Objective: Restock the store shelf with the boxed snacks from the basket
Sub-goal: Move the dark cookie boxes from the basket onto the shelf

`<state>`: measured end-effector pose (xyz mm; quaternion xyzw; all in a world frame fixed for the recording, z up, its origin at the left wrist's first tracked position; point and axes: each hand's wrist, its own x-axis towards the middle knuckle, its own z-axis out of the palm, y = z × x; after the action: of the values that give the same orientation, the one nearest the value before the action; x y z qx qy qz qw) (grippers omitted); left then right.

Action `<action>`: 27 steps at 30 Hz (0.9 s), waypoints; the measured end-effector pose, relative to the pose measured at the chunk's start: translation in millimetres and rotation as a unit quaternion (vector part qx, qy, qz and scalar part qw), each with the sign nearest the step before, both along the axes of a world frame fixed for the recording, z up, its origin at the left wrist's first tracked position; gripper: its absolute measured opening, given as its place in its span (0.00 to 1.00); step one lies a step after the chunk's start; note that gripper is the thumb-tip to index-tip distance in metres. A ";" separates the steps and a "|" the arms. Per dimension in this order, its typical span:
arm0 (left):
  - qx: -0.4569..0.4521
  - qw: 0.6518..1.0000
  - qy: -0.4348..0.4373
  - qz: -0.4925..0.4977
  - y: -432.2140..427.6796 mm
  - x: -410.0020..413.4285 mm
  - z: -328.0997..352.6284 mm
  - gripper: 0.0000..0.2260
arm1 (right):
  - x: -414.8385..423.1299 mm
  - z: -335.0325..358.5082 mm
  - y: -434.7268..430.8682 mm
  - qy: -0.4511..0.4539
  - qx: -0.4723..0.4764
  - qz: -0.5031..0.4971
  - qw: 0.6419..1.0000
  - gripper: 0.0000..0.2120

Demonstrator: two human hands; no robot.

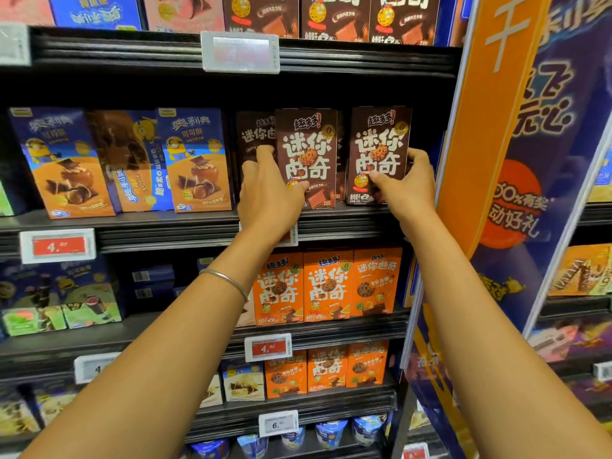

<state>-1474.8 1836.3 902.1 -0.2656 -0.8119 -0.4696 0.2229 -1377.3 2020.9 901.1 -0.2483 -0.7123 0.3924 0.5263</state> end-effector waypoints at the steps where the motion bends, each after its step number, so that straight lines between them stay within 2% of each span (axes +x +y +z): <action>1: 0.001 1.000 -0.002 -0.002 -0.6 -0.2 0.1 0.27 | 0.6 -0.5 -0.8 0.008 -0.003 0.003 1.000 0.31; 6: 0.002 1.000 -0.002 -0.002 -2.7 -0.9 -1.8 0.26 | 4.9 -6.5 -6.5 0.044 0.003 0.023 0.999 0.30; 13: -0.002 1.000 -0.001 -0.011 -4.8 0.5 -2.1 0.28 | -3.1 -4.5 -16.4 -0.025 0.044 0.012 0.999 0.30; 20: -0.002 1.000 -0.001 -0.020 -5.1 0.2 -3.0 0.30 | -5.2 -4.0 -17.4 -0.042 0.046 -0.008 0.998 0.29; 23: -0.008 0.999 -0.002 -0.037 -8.7 3.4 -3.2 0.34 | -4.9 -3.5 -17.1 -0.052 0.044 -0.002 0.998 0.30; 25: 0.002 1.000 0.018 -0.024 -17.0 6.0 -4.2 0.37 | -4.5 -3.3 -16.4 -0.051 0.034 0.005 0.998 0.32; 27: 0.027 0.995 0.083 0.038 -30.7 6.7 -7.5 0.35 | -5.0 -3.5 -16.9 -0.045 0.020 0.017 0.999 0.35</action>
<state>-1468.1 1805.6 894.6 -0.2669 -0.7869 -0.4590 0.3143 -1382.3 2004.0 897.6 -0.2431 -0.7469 0.3752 0.4922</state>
